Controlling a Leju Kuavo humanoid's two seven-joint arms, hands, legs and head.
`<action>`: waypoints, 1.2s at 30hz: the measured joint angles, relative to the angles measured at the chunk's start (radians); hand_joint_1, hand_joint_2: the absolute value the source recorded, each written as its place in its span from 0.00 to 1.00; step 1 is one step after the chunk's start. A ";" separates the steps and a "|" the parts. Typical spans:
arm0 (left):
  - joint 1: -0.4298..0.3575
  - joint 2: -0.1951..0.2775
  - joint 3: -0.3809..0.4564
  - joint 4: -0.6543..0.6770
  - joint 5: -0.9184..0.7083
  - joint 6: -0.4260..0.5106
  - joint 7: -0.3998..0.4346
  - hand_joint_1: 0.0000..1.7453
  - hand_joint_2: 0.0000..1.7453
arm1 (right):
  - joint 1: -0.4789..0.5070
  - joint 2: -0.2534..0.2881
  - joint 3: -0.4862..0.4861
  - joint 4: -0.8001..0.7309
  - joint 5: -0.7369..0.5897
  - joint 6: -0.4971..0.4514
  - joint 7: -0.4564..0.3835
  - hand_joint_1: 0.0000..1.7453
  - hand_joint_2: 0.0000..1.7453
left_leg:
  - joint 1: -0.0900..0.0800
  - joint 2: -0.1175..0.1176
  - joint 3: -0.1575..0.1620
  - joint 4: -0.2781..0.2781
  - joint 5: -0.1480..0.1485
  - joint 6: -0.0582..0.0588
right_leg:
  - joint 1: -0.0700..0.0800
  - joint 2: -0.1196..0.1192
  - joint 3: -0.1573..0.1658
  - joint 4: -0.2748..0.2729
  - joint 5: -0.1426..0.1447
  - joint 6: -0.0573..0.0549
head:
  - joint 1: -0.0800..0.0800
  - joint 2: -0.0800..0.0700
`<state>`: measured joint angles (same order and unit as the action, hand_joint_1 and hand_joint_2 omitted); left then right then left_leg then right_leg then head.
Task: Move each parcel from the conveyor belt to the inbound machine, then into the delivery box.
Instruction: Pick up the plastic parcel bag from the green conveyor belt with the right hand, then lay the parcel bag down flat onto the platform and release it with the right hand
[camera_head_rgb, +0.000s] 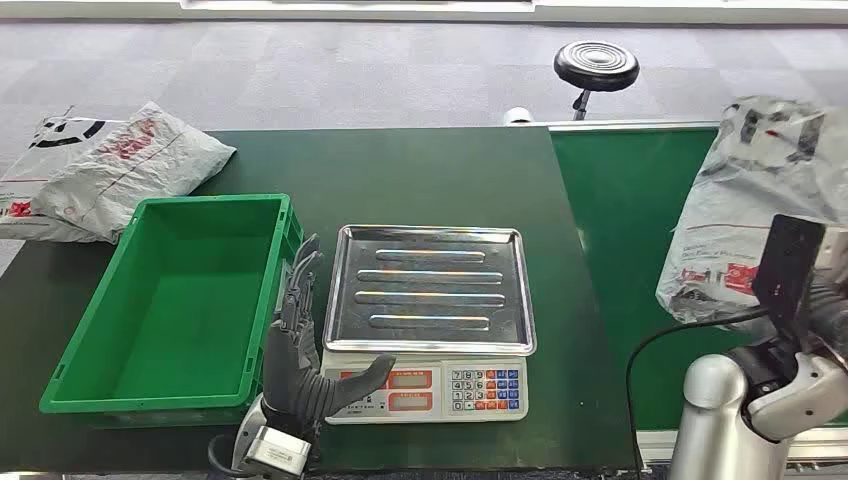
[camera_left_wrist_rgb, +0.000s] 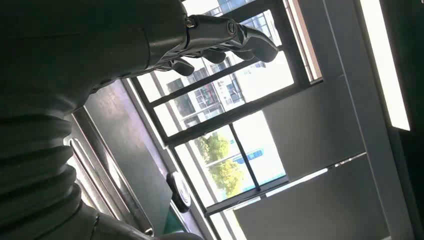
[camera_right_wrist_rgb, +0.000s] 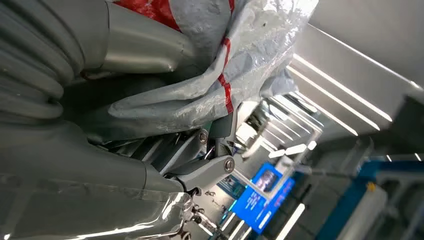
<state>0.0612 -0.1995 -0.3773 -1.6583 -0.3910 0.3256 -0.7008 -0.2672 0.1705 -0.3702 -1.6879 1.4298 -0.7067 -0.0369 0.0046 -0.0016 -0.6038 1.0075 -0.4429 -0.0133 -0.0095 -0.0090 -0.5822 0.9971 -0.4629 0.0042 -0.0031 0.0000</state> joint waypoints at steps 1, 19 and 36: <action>-0.002 -0.001 0.000 0.001 0.002 0.001 0.000 0.00 1.00 | 0.000 0.013 -0.003 -0.008 -0.022 0.000 -0.033 1.00 1.00 | 0.000 0.001 0.000 0.000 0.000 0.000 | 0.000 0.001 0.000 0.000 0.000 0.000 | 0.000 0.000; -0.107 0.036 -0.082 0.040 0.121 -0.008 -0.001 0.00 1.00 | -0.042 0.107 0.474 0.270 -0.321 0.264 -0.191 1.00 1.00 | 0.001 0.003 0.000 0.000 0.002 0.000 | 0.000 0.004 -0.001 0.001 0.002 -0.001 | 0.000 0.000; -0.185 0.088 -0.164 -0.026 0.243 -0.132 -0.001 0.00 1.00 | -0.163 0.135 0.741 0.703 -0.443 0.341 -0.150 0.00 0.00 | 0.002 0.001 0.000 0.000 0.003 -0.002 | 0.001 0.002 -0.001 0.001 0.002 -0.001 | 0.000 0.000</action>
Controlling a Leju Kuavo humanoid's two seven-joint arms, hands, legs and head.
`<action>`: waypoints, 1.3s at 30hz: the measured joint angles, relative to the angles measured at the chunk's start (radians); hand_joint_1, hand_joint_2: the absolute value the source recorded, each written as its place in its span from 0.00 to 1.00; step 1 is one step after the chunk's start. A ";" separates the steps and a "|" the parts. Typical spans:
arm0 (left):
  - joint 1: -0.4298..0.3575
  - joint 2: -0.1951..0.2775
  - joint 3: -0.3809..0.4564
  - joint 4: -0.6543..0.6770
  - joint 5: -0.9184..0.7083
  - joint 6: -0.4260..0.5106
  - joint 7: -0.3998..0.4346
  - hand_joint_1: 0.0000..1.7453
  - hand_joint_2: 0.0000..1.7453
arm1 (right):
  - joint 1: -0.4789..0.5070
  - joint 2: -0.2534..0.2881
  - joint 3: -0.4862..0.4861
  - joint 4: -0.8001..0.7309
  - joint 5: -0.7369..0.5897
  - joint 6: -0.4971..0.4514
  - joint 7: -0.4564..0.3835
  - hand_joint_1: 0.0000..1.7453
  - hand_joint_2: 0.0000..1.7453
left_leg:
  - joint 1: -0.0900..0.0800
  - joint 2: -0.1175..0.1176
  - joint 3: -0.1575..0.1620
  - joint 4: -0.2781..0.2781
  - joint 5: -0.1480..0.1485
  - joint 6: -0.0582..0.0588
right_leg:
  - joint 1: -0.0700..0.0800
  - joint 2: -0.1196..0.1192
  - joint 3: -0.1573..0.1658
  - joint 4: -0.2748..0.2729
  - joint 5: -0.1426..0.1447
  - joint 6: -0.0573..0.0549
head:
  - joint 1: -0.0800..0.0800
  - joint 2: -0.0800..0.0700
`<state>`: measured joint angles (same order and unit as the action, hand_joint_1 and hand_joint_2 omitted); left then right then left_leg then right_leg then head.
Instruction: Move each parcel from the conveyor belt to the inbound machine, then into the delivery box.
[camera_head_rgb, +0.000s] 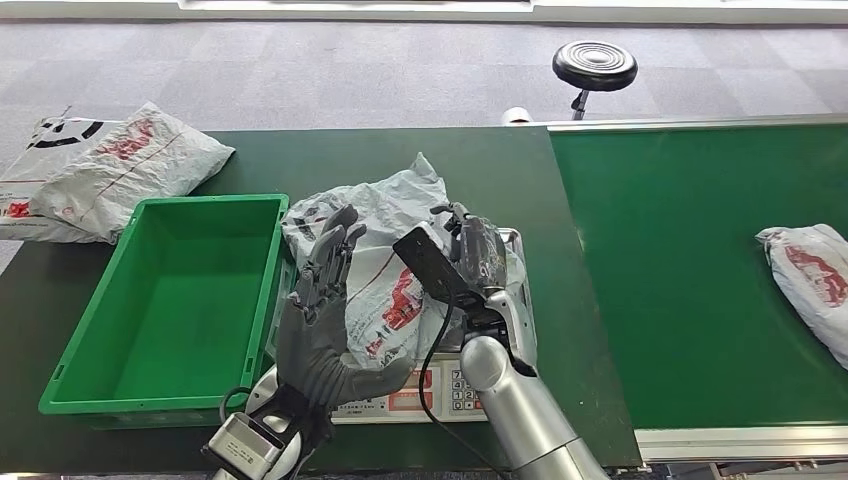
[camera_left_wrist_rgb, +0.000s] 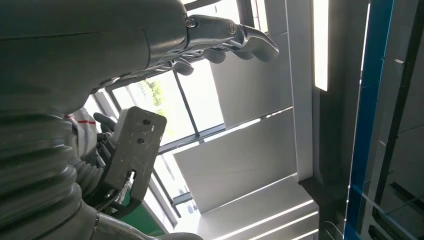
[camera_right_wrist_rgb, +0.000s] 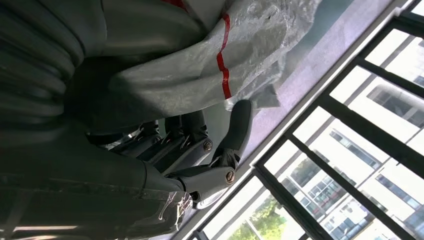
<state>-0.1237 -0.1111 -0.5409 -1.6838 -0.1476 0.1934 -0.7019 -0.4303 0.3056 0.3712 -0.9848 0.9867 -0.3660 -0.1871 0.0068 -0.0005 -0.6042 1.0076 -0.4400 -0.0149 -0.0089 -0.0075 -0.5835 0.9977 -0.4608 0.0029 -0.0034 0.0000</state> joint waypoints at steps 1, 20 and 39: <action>0.000 0.001 0.000 0.000 0.000 0.000 0.000 0.00 1.00 | -0.002 0.000 0.000 0.008 -0.008 0.003 -0.004 0.00 0.00 | 0.000 0.000 0.000 0.000 0.000 0.000 | 0.000 0.000 0.000 0.000 0.000 0.000 | 0.000 0.000; 0.007 0.000 0.013 0.034 0.023 -0.009 0.001 0.00 1.00 | 0.145 -0.109 -0.018 -0.429 -0.935 0.800 -0.509 0.00 0.00 | -0.001 0.001 0.000 0.000 -0.001 0.001 | -0.001 0.000 -0.001 -0.001 0.000 0.000 | 0.000 0.000; -0.241 -0.066 0.241 0.538 -0.769 0.225 0.444 0.00 1.00 | 0.275 -0.144 -0.039 -1.009 -0.783 0.501 -0.512 0.00 1.00 | -0.001 0.003 0.001 0.000 0.000 0.000 | -0.001 0.002 -0.001 0.000 0.002 0.000 | 0.000 0.000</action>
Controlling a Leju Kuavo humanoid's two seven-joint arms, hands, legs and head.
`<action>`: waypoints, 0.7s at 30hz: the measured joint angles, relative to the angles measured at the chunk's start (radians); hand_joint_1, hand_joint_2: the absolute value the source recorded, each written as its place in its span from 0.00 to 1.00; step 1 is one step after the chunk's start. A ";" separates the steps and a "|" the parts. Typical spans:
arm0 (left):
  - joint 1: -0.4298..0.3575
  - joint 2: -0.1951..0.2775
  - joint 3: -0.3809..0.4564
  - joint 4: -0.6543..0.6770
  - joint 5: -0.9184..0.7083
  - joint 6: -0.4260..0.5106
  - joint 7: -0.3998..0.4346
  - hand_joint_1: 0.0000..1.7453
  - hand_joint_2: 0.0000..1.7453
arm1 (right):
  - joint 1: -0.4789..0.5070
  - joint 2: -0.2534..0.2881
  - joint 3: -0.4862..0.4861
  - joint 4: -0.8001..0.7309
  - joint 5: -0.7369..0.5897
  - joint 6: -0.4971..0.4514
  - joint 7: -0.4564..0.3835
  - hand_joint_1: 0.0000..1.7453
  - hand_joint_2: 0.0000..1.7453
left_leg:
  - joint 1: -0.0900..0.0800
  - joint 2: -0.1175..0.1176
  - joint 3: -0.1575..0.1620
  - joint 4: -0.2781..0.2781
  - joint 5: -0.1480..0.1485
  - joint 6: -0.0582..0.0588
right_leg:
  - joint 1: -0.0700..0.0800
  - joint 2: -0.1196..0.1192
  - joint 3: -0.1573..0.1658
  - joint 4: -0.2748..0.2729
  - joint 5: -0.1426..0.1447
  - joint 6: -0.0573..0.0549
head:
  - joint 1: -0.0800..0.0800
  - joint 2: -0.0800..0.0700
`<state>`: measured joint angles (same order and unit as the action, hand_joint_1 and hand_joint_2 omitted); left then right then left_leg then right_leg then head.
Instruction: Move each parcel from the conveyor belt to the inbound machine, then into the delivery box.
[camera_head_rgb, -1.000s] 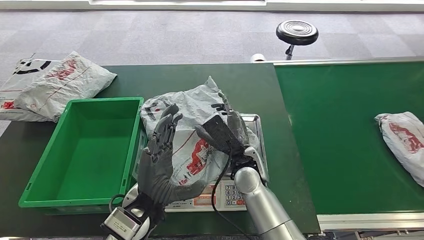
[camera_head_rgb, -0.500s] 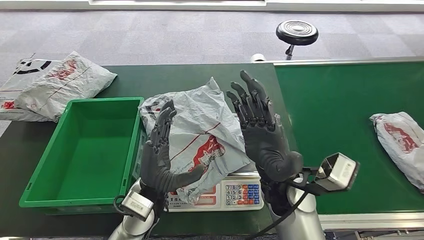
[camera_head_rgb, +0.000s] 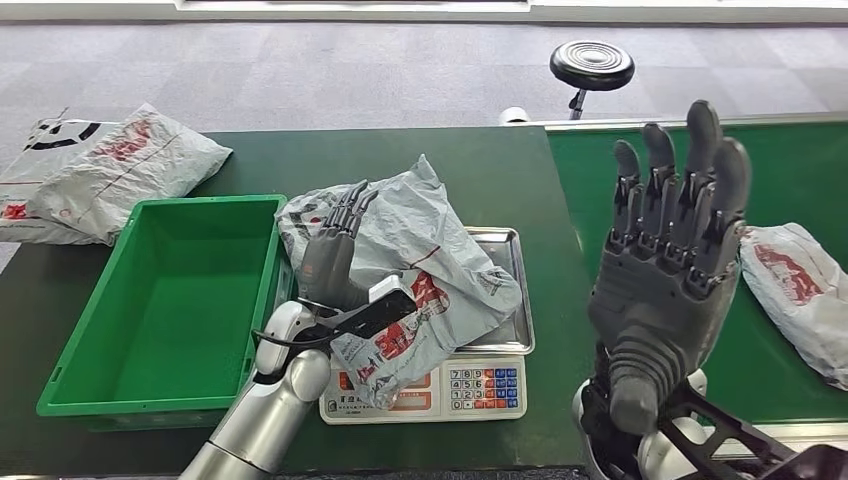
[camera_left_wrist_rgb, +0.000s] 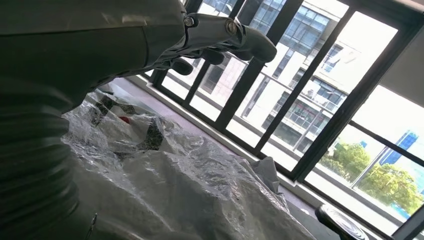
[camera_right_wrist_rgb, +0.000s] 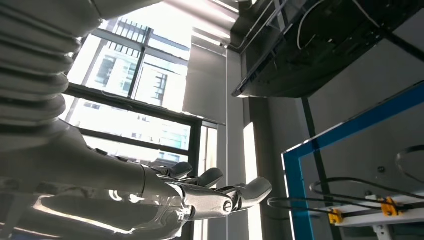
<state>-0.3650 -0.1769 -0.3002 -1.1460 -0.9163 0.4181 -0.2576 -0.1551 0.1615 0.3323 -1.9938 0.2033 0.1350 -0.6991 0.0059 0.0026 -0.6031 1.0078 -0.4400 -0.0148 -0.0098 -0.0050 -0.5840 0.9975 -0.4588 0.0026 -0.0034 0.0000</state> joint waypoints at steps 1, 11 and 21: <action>-0.005 -0.001 0.002 0.011 -0.003 0.000 0.002 0.00 1.00 | 0.000 -0.002 0.001 -0.005 0.001 -0.002 0.000 0.00 1.00 | 0.000 0.000 0.000 0.000 0.000 0.000 | 0.000 0.000 0.000 0.000 0.000 0.000 | 0.000 0.000; -0.135 -0.031 0.010 0.259 -0.145 -0.100 0.030 0.60 1.00 | -0.002 -0.039 0.063 -0.008 0.030 -0.105 0.001 0.00 1.00 | 0.000 -0.001 0.000 0.000 0.000 0.000 | 0.000 -0.001 0.000 0.000 0.000 0.000 | 0.000 0.000; -0.195 -0.052 0.009 0.381 -0.137 -0.199 -0.049 1.00 1.00 | -0.008 -0.052 0.071 0.008 0.048 -0.125 0.002 0.00 1.00 | 0.000 -0.002 -0.001 0.000 0.000 0.000 | 0.000 -0.001 0.000 0.000 0.000 0.000 | 0.000 0.000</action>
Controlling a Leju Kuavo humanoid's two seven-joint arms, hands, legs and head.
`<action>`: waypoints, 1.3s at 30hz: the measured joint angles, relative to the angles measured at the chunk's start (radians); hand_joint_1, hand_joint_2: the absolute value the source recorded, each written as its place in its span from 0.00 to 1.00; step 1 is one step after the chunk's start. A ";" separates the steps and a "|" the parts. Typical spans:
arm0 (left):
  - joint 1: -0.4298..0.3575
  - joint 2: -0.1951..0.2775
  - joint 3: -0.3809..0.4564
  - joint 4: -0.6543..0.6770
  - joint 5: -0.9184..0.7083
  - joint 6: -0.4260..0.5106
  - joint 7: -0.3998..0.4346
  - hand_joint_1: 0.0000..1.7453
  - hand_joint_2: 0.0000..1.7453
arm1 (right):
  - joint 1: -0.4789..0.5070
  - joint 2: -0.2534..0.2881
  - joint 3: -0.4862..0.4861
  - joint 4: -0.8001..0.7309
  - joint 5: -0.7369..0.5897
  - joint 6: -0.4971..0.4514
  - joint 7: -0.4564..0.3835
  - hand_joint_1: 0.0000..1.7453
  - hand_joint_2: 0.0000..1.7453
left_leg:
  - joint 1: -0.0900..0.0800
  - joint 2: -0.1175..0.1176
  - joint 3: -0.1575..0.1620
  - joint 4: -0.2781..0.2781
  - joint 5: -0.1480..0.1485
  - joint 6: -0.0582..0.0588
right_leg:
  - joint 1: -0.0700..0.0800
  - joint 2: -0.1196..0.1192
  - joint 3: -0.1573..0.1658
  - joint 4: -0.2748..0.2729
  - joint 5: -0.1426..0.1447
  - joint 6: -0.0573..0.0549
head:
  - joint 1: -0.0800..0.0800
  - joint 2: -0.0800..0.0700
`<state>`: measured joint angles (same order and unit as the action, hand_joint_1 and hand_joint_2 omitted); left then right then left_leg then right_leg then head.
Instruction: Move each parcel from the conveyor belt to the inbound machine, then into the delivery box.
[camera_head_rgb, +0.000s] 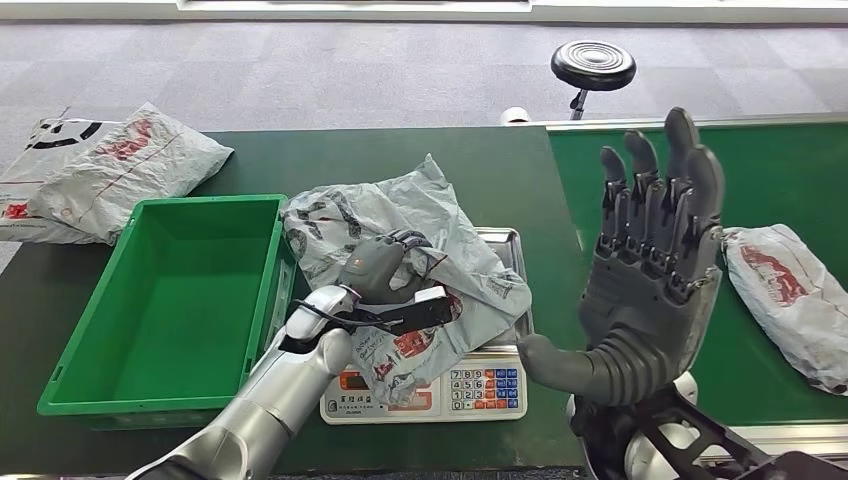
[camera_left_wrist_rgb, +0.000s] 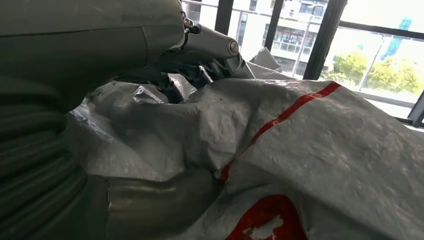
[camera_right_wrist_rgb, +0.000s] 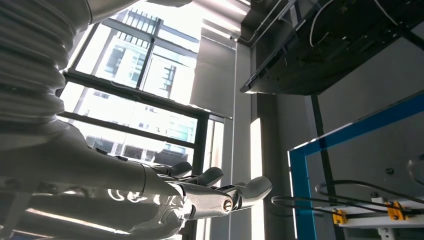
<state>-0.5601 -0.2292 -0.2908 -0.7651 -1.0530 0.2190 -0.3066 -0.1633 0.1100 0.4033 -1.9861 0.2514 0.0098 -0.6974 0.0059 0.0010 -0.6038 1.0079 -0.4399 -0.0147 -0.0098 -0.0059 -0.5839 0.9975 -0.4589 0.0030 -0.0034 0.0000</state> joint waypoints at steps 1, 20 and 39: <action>-0.004 -0.001 0.000 0.008 0.003 -0.008 -0.008 1.00 1.00 | -0.001 0.000 0.000 0.002 0.000 0.000 0.000 0.00 1.00 | 0.000 0.000 0.000 0.000 0.000 0.000 | 0.000 0.000 0.000 0.000 0.000 0.000 | 0.000 0.000; -0.046 0.001 0.017 0.057 0.009 0.230 0.085 1.00 1.00 | 0.012 -0.005 -0.004 0.036 0.043 -0.050 0.000 0.00 1.00 | 0.000 0.000 0.000 0.000 0.000 0.000 | 0.000 0.000 0.000 0.000 0.000 0.000 | 0.000 0.000; 0.031 0.126 0.391 -0.239 -0.447 0.480 0.502 1.00 1.00 | 0.053 -0.005 -0.026 0.037 0.058 -0.035 0.000 0.00 1.00 | 0.001 0.003 0.000 0.000 0.000 -0.001 | 0.002 0.004 -0.001 0.001 0.000 -0.001 | 0.000 0.000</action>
<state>-0.5296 -0.1030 0.1002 -1.0040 -1.5001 0.6989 0.1952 -0.1104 0.1047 0.3769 -1.9494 0.3099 -0.0252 -0.6973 0.0070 0.0044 -0.6036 1.0075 -0.4400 -0.0158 -0.0077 -0.0020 -0.5848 0.9987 -0.4594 0.0019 -0.0032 0.0000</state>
